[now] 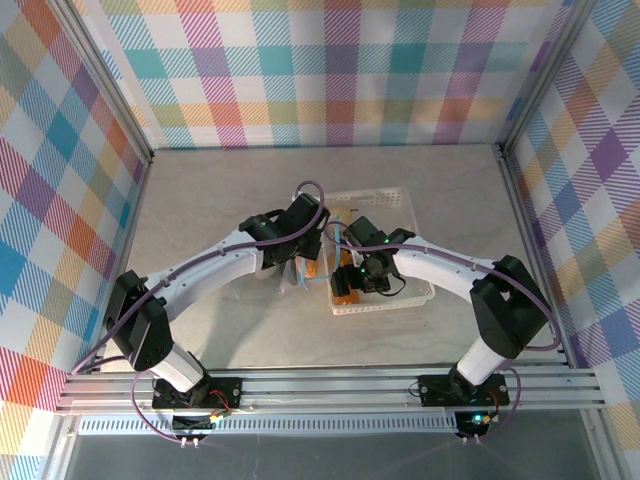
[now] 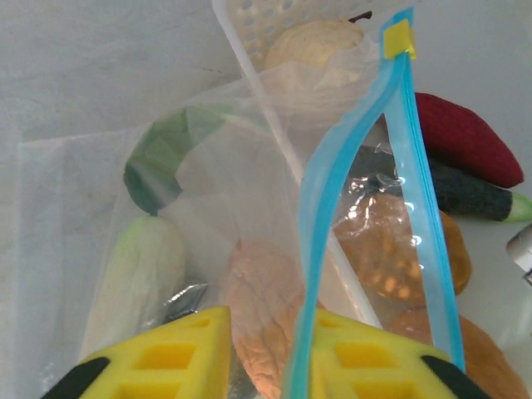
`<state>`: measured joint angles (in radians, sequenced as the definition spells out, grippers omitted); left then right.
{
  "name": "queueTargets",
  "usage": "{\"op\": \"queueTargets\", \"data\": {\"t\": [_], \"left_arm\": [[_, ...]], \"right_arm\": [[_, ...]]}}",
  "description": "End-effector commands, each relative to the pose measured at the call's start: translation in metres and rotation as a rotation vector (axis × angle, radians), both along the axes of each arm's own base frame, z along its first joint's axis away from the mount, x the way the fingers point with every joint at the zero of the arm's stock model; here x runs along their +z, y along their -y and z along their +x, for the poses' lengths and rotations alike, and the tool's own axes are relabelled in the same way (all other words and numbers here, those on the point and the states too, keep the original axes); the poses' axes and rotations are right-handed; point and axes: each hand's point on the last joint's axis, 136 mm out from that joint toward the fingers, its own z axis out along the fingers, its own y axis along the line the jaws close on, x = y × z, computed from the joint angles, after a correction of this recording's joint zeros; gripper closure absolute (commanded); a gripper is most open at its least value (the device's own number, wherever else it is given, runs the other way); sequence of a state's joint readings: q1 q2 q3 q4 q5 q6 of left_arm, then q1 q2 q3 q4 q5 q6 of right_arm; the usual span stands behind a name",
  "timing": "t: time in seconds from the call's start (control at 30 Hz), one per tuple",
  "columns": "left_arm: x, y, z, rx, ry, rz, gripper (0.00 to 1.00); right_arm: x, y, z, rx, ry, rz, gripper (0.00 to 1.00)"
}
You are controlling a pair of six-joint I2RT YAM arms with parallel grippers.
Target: Place the food in the zip-top bag and seal the zipper
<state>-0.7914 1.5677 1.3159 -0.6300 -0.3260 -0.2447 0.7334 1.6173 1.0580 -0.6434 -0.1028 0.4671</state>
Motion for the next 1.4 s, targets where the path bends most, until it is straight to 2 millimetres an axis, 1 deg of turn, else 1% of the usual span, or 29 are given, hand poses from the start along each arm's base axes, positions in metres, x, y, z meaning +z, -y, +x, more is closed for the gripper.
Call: {"op": "queueTargets", "data": {"t": [0.0,0.13,0.23,0.4,0.57,0.7,0.87,0.97,1.07,1.2,1.27,1.37], "left_arm": [[0.017,-0.006,0.005,0.031,0.045,0.030,0.79],[0.024,-0.010,0.004,0.041,0.057,0.031,0.86],[0.028,-0.010,0.003,0.036,0.064,0.025,1.00],[0.026,-0.010,0.003,0.022,0.047,0.004,1.00],[0.028,-0.018,0.005,0.038,0.038,-0.014,1.00],[0.031,-0.019,0.006,0.036,0.034,-0.056,1.00],[0.031,-0.017,0.005,0.029,0.027,-0.078,1.00],[0.030,-0.015,0.006,0.028,0.023,-0.090,1.00],[0.031,-0.013,0.006,0.023,0.018,-0.104,1.00],[0.036,-0.012,0.005,0.018,0.027,-0.122,1.00],[0.037,-0.012,0.006,0.018,0.031,-0.130,1.00],[0.038,-0.009,0.006,0.009,0.027,-0.143,1.00]], "right_arm": [[0.001,0.000,-0.002,-0.003,-0.002,0.015,0.18],[0.000,-0.001,-0.002,-0.003,-0.005,0.014,0.19],[0.000,-0.001,-0.002,-0.003,-0.006,0.014,0.19],[0.001,0.001,-0.003,-0.001,-0.002,0.009,0.21],[0.002,0.000,-0.003,0.000,-0.003,0.014,0.25],[-0.002,-0.004,-0.003,0.007,-0.021,0.021,0.25],[-0.001,-0.014,-0.011,0.068,-0.055,0.070,0.25],[-0.002,-0.013,-0.012,0.074,-0.058,0.062,0.24],[-0.009,-0.009,-0.010,0.065,-0.063,0.031,0.24],[-0.022,-0.013,-0.009,0.065,-0.098,0.015,0.24],[-0.028,-0.010,-0.008,0.059,-0.112,-0.017,0.24],[-0.036,0.001,-0.007,0.037,-0.116,-0.084,0.24]]}}
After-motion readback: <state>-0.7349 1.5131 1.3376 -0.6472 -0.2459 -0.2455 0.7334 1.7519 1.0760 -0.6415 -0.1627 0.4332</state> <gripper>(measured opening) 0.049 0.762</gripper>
